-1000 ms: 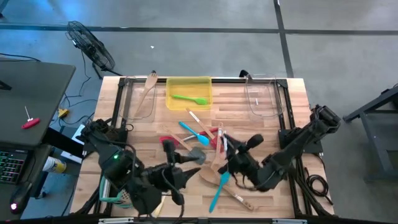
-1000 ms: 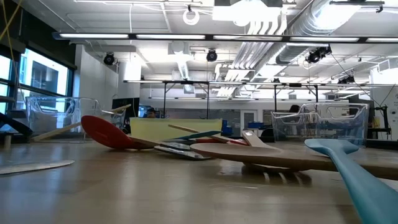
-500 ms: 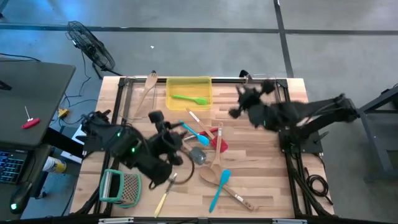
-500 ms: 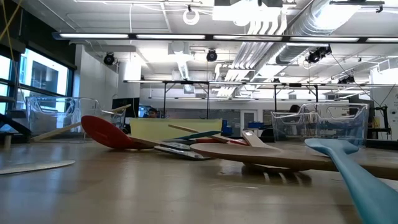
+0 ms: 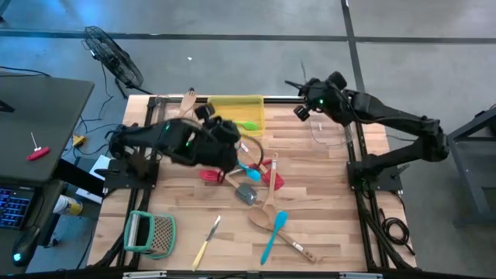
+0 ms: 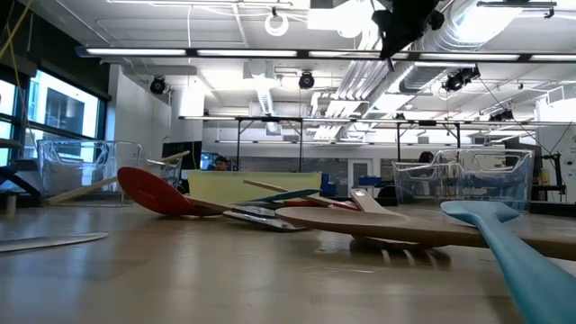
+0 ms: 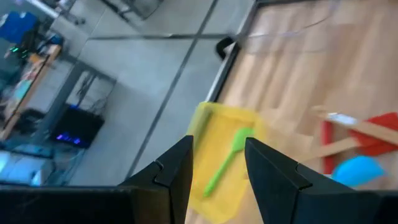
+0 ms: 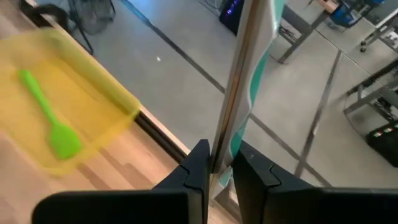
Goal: Pick & Place Kitchen Items
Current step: Put the blue table knife into the right transparent bin
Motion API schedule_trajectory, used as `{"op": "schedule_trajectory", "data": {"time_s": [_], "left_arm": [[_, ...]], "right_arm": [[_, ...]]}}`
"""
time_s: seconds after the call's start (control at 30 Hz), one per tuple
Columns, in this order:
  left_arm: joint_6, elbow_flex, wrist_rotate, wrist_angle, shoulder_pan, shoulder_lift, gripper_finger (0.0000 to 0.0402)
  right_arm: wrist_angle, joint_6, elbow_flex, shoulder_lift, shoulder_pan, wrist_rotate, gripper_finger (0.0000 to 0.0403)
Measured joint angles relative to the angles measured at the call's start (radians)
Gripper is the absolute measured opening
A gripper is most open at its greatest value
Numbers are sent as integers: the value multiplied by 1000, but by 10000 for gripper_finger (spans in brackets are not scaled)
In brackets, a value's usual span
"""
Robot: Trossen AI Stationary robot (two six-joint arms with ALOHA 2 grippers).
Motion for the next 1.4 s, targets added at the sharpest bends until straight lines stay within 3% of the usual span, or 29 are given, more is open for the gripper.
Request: {"op": "schedule_trajectory", "data": {"time_s": [0.1, 0.23, 0.4, 0.67, 0.83, 1.0, 1.4], "left_arm": [[38, 0, 16, 0, 72, 0, 141], [81, 0, 47, 0, 172, 0, 141], [127, 0, 102, 0, 296, 1, 141], [132, -51, 202, 1, 449, 2, 141], [132, -148, 240, 3, 477, 2, 141], [132, -249, 184, 50, 465, 2, 141], [106, -278, 176, 67, 419, 2, 141]], "right_arm": [[-26, -33, 0, 2, -88, -49, 37], [-74, -18, -1, 13, -233, -209, 37], [-76, -10, -67, 14, -356, -331, 37], [-154, 34, -201, 15, -429, -421, 37], [-218, 81, -251, 15, -434, -473, 37], [-285, 130, -284, 29, -433, -544, 37], [-406, 178, -310, 170, -433, -548, 37]]}}
